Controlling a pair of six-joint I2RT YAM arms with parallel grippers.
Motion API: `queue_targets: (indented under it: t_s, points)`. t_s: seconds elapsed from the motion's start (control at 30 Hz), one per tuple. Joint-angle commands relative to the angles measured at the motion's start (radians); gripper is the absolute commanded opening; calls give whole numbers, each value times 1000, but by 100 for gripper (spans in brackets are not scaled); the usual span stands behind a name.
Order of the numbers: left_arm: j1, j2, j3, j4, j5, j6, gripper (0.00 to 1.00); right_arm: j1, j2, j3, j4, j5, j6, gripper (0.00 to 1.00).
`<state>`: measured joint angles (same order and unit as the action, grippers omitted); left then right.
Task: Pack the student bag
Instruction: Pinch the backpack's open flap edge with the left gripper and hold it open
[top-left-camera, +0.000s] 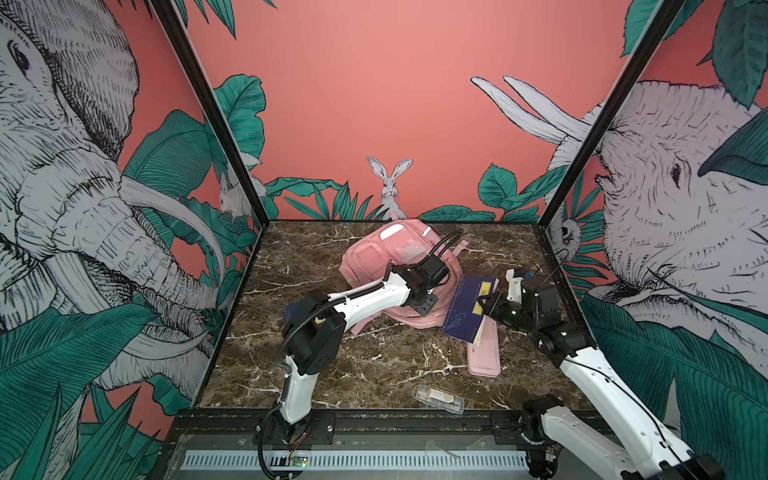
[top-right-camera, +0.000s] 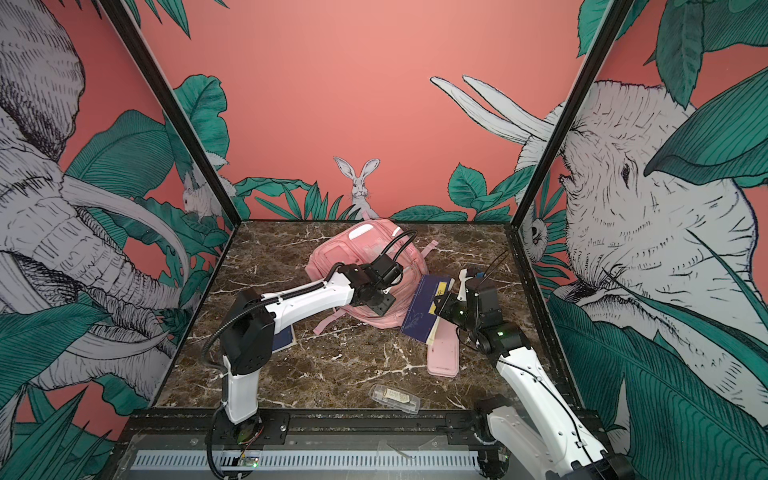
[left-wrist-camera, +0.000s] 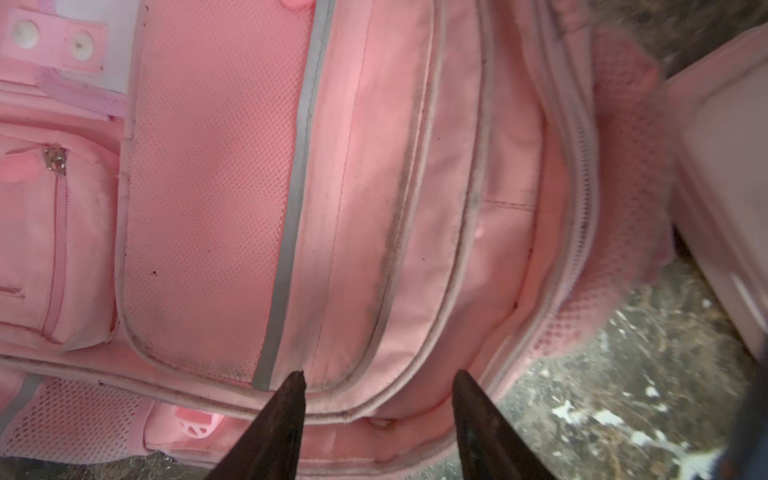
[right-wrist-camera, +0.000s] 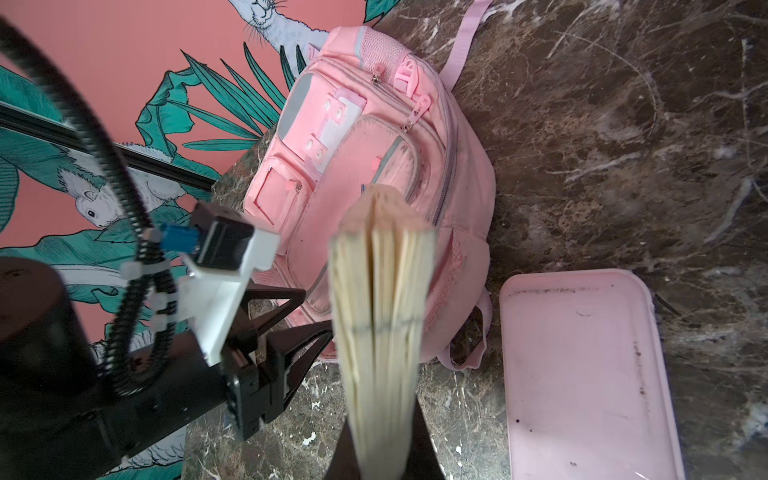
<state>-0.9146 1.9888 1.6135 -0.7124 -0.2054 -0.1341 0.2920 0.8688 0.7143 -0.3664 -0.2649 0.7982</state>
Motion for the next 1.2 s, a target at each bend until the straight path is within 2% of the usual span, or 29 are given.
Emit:
queue_targets:
  t_s: [0.0, 0.2, 0.4, 0.53, 0.63, 0.77, 0.97, 1.03, 1.17]
  points:
    - [5, 20, 44, -36, -44, 34, 58, -6, -31, 22, 38, -2, -13, 0]
    - [5, 71, 90, -53, -94, 57, 55, -7, -29, 14, 46, -15, 0, 0]
    - [5, 101, 102, -58, -114, 79, 40, -7, -14, 18, 51, -23, 1, 0]
    - [6, 102, 99, -59, -95, 75, 34, -7, -14, 14, 51, -22, 4, 0]
    - [7, 102, 104, -50, -85, 85, 34, -6, -12, 4, 60, -25, 9, 0]
    - [6, 116, 116, -53, -92, 93, 40, -7, -7, -1, 69, -31, 15, 0]
    - [6, 154, 140, -71, -109, 100, 36, -6, -9, -4, 69, -28, 13, 0]
    - [6, 159, 147, -75, -109, 105, 33, -7, -11, -6, 68, -28, 15, 0]
    - [6, 158, 163, -83, -106, 109, 18, -6, -14, -10, 65, -25, 16, 0]
